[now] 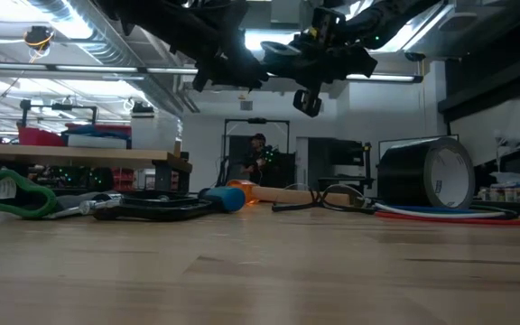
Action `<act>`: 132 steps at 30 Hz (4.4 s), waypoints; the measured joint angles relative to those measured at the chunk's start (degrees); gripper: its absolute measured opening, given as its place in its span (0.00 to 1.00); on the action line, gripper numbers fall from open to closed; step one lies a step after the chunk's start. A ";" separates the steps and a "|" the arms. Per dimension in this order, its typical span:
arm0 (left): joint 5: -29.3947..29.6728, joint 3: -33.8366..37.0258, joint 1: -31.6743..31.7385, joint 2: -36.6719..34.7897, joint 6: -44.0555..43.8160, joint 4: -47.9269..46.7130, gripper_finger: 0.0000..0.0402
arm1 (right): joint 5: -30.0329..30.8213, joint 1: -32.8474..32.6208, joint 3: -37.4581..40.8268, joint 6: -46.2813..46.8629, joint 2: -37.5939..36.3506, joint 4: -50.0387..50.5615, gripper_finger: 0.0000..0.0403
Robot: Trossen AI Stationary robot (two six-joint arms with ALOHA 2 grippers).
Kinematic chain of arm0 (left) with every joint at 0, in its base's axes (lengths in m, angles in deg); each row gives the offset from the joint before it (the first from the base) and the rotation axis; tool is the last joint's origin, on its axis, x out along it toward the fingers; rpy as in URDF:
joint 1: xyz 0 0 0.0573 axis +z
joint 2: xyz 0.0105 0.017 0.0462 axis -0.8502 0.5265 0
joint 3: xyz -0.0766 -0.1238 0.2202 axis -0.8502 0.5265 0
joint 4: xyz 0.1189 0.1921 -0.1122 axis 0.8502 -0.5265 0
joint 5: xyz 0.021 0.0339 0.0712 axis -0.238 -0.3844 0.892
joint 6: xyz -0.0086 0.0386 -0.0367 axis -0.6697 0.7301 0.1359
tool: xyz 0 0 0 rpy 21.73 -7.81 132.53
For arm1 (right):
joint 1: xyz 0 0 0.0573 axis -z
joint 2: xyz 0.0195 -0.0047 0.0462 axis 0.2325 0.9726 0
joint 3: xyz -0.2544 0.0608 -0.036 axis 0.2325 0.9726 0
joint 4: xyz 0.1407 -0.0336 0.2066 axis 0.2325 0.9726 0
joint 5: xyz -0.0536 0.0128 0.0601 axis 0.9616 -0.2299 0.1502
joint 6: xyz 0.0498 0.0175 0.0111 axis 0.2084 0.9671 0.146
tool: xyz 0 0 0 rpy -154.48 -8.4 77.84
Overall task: Coil cords
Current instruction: Coil the green wire onto the spool
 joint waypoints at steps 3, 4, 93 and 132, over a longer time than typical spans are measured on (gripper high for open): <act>-1.19 0.00 -0.11 0.00 0.25 0.03 0.27 | 0.07 0.02 0.00 -0.02 0.01 0.01 0.02; -1.80 0.00 -0.13 0.00 0.25 0.05 0.27 | 0.11 0.02 0.00 -0.02 0.04 0.00 0.02; -1.19 -0.10 -0.44 -0.02 10.81 1.51 0.01 | 3.77 -3.37 0.02 -19.23 -0.01 -0.66 0.02; -1.21 -0.15 1.27 -5.50 12.38 -3.12 0.00 | 13.89 -3.37 -7.82 -14.33 -1.73 0.55 0.36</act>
